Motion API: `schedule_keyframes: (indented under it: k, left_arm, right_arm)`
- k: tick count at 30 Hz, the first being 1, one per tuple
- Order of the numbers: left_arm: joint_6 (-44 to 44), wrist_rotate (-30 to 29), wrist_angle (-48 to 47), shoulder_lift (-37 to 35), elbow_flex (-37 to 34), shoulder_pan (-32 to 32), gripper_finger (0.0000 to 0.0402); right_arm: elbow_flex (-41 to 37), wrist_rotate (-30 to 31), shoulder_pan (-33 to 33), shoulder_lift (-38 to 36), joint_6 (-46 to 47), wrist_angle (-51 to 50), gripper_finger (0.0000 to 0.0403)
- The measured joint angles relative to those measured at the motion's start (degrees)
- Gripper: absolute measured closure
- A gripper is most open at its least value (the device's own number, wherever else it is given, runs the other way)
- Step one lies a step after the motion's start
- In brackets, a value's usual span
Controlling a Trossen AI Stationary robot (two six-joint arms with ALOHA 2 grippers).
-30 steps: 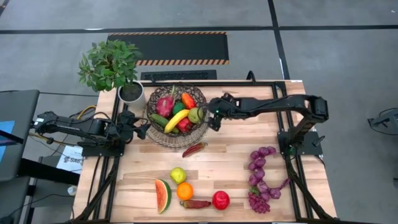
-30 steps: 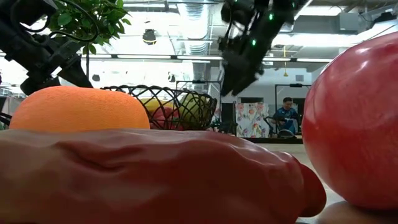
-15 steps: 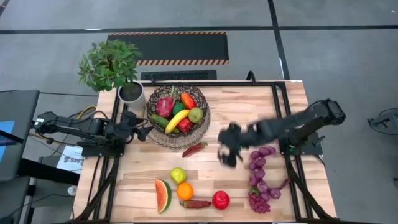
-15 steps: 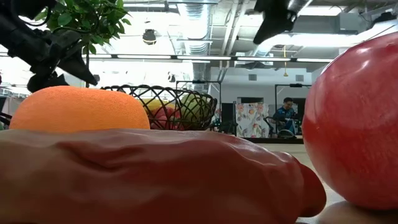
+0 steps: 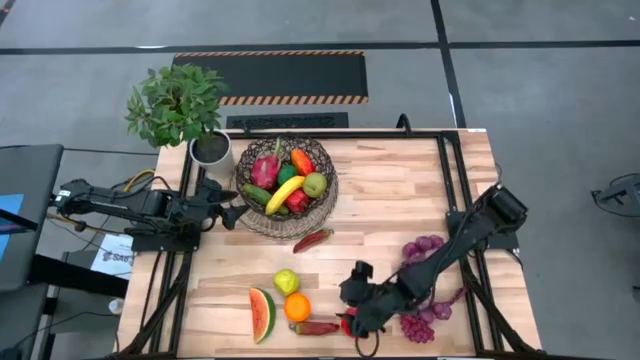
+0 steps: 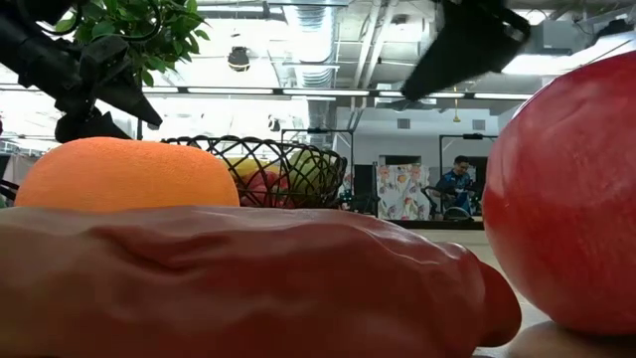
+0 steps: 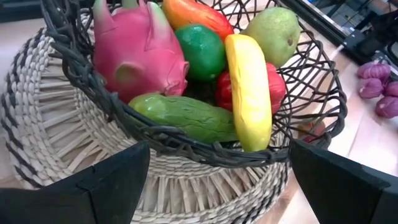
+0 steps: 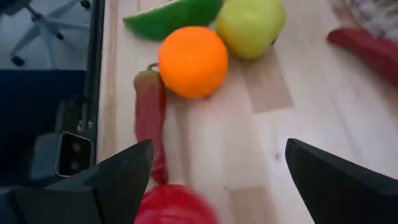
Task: Build produce basket
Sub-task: Put the red apple into the wire basket
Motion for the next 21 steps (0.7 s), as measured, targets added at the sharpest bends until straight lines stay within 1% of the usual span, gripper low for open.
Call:
schedule_keyframes:
  k: [3,5,8,14,21]
  left_arm:
    - [0.3,-0.2,0.0,0.0,0.0,0.0,0.0034]
    - [0.7,-0.2,0.0,0.0,0.0,0.0,0.0034]
    - [1.0,-0.2,-0.1,0.0,0.0,0.0,0.0034]
    - [0.9,-1.4,-0.5,0.0,0.0,0.0,0.0034]
    - [0.5,-1.8,-0.5,0.0,0.0,0.0,0.0034]
  right_arm:
    - [-0.1,3.0,2.4,0.6,3.9,-1.7,0.0019]
    - [0.2,5.4,4.1,1.5,5.8,-0.4,0.0019]
    - [-0.1,7.5,7.0,3.0,8.8,-1.3,0.0019]
    - [0.1,8.7,9.7,7.9,16.6,-1.3,0.0019]
    - [0.4,9.8,9.7,11.4,17.0,-1.1,0.0019]
